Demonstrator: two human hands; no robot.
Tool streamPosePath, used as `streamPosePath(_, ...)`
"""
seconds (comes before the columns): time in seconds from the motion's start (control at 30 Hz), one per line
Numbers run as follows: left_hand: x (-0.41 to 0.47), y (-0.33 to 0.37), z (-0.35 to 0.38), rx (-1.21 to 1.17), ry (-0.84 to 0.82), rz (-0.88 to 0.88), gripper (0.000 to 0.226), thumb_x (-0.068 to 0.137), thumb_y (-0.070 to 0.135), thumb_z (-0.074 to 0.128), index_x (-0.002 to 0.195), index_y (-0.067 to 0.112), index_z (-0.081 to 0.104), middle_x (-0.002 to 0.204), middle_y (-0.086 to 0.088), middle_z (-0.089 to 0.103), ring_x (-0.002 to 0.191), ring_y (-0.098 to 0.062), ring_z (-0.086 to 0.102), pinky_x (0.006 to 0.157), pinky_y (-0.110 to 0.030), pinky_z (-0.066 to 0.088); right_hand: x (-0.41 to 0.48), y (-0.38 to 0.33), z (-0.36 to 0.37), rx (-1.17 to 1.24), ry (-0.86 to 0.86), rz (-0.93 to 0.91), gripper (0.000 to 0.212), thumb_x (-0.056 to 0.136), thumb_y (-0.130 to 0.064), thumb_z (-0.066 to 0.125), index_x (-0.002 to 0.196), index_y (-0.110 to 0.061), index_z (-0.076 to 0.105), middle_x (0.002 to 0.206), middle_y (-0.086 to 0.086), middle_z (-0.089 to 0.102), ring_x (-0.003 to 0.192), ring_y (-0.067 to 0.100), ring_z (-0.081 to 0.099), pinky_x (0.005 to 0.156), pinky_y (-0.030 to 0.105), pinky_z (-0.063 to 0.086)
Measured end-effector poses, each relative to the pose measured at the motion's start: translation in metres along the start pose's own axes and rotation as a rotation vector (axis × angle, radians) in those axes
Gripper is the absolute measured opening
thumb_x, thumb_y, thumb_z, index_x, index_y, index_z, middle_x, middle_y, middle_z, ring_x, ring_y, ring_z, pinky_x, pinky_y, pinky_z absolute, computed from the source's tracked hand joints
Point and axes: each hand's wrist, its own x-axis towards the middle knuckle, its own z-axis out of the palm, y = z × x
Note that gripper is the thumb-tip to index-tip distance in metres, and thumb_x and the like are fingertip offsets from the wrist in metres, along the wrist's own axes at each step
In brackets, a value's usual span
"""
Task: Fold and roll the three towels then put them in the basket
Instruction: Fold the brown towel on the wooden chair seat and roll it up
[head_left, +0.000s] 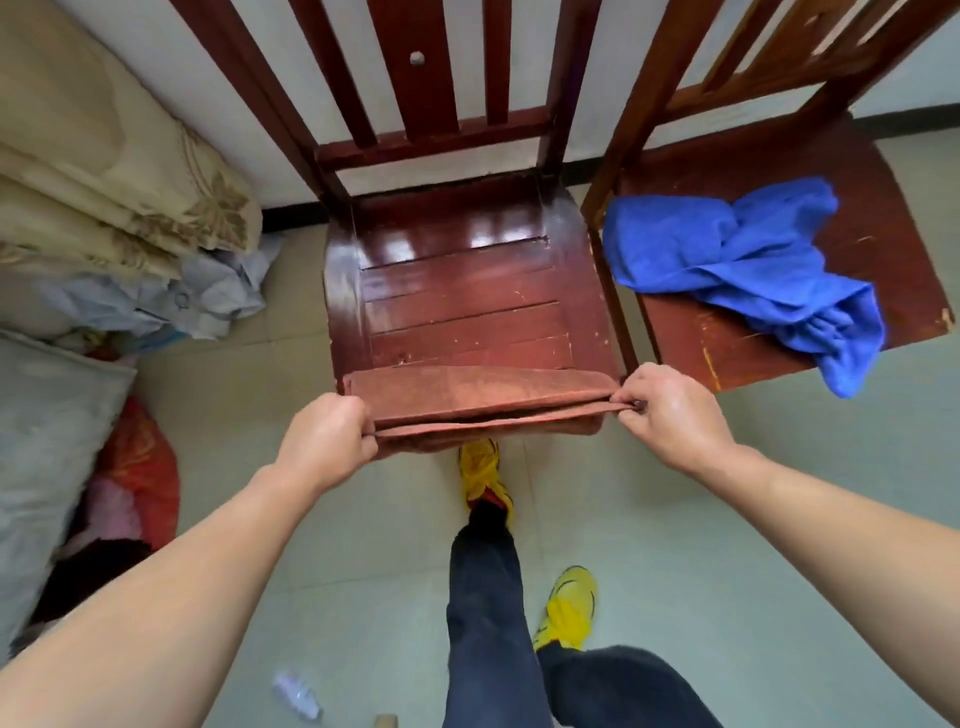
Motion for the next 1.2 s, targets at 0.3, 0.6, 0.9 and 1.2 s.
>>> streamPosePath(0.3,-0.108,0.023,0.013,-0.059,0.031,-0.065,0.011,0.073,0.013,0.062,0.069,0.012,0.071,0.073,-0.011,0.068,0.076,-0.033,0.062,0.063,-0.033,0.048,-0.095,0.008,-0.019,-0.066,0.029,-0.099,0.01,0.084,-0.026,0.067,0.088,-0.02,0.075,0.092,-0.008,0.06,0.095,0.017,0.055,0.072,0.033,0.046)
streamPosePath(0.6,-0.117,0.039,0.004,-0.107,0.112,-0.074,0.01,0.073,0.012,0.064,0.07,0.012,0.073,0.074,-0.009,0.07,0.076,-0.03,0.061,0.068,-0.033,0.051,-0.109,0.011,-0.04,-0.106,0.141,-0.091,0.009,0.083,-0.025,0.067,0.086,-0.021,0.075,0.09,-0.008,0.059,0.096,0.017,0.053,0.069,0.033,0.047)
streamPosePath(0.9,-0.078,0.014,-0.025,-0.081,0.235,-0.033,0.007,0.073,0.008,0.069,0.072,0.008,0.075,0.077,-0.012,0.072,0.079,-0.034,0.062,0.074,-0.034,0.048,-0.052,-0.009,-0.054,-0.157,0.122,-0.152,0.015,0.087,-0.029,0.065,0.095,-0.024,0.075,0.094,-0.006,0.056,0.097,0.019,0.05,0.072,0.035,0.045)
streamPosePath(1.2,0.002,-0.017,-0.084,-0.08,0.369,-0.015,0.01,0.076,0.009,0.066,0.08,0.006,0.075,0.083,-0.017,0.071,0.083,-0.037,0.062,0.08,-0.04,0.051,0.053,-0.047,-0.077,-0.181,0.179,-0.115,0.017,0.087,-0.027,0.065,0.099,-0.021,0.075,0.096,0.006,0.061,0.099,0.03,0.052,0.075,0.041,0.046)
